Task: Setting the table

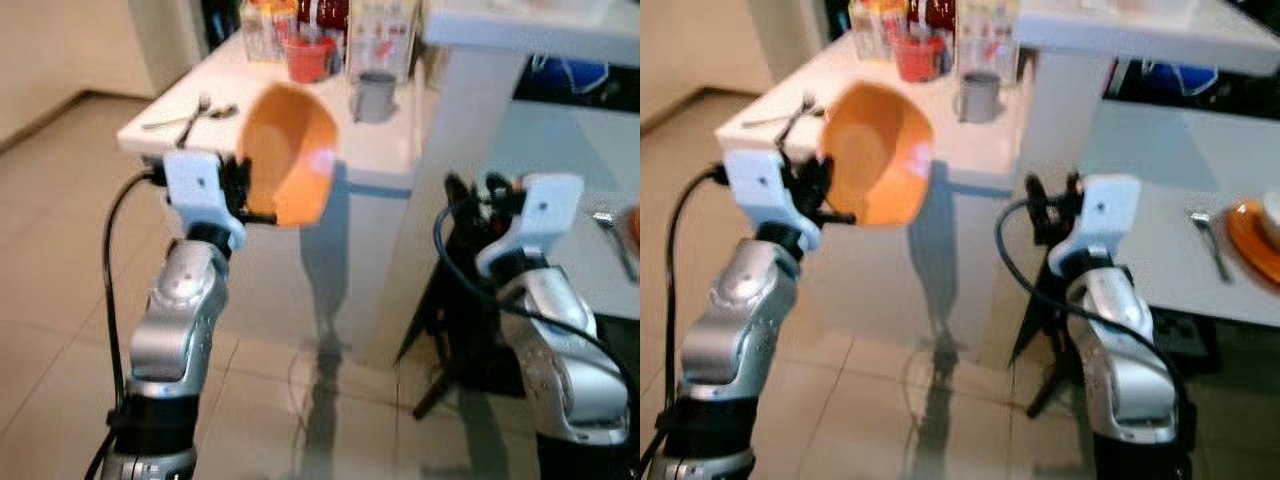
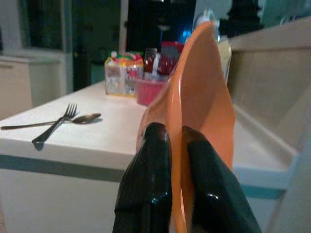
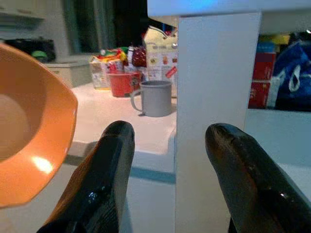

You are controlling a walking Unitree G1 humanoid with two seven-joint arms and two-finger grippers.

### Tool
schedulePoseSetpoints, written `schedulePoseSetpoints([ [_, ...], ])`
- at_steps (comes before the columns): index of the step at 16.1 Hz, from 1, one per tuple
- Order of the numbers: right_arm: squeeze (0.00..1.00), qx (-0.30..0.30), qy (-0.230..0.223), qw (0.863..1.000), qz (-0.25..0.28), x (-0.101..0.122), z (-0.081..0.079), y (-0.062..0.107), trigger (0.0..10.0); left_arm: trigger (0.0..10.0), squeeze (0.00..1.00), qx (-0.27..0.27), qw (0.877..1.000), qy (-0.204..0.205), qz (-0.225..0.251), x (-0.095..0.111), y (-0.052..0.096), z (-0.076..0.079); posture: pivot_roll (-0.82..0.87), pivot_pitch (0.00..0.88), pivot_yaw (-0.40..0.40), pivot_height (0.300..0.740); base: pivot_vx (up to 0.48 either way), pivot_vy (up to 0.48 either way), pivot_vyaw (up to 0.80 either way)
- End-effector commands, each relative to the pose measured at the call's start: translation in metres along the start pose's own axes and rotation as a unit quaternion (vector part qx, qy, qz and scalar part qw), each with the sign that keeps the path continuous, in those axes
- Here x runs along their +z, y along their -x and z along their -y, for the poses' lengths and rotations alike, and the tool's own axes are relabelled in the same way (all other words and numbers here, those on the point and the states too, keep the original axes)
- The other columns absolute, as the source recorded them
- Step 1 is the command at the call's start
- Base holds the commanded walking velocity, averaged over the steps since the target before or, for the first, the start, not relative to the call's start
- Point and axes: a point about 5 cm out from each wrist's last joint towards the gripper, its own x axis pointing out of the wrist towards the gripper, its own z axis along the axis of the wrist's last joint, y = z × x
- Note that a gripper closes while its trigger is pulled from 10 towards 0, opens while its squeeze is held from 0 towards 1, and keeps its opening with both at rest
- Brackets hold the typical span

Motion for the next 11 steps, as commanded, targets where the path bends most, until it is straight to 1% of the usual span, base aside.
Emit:
schedulePoseSetpoints([
  [1,0.00,-0.002,-0.008,1.000,0.004,0.0009,0.0003,0.0003,10.0,10.0,0.00,-0.006,1.000,-0.001,0.026,0.0103,-0.0011,0.0013,-0.05,0.000,0.013,0.740,0.000,-0.480,0.00],
  [3,0.00,-0.010,-0.010,1.000,0.003,-0.0009,0.0038,0.0010,10.0,10.0,0.00,-0.013,1.000,-0.002,0.025,0.0082,-0.0006,0.0060,-0.04,0.000,0.011,0.740,0.000,-0.480,0.00],
  [5,0.00,-0.018,-0.012,1.000,0.005,-0.0010,0.0051,0.0010,10.0,10.0,0.00,-0.015,0.999,-0.001,0.030,0.0105,-0.0019,0.0082,-0.04,0.000,0.012,0.740,0.000,-0.480,0.00],
  [11,0.00,-0.024,-0.006,1.000,0.007,0.0001,0.0086,0.0004,10.0,10.0,0.00,-0.008,1.000,0.000,0.030,0.0090,-0.0038,0.0067,-0.05,0.000,0.010,0.740,0.000,-0.480,0.00],
])
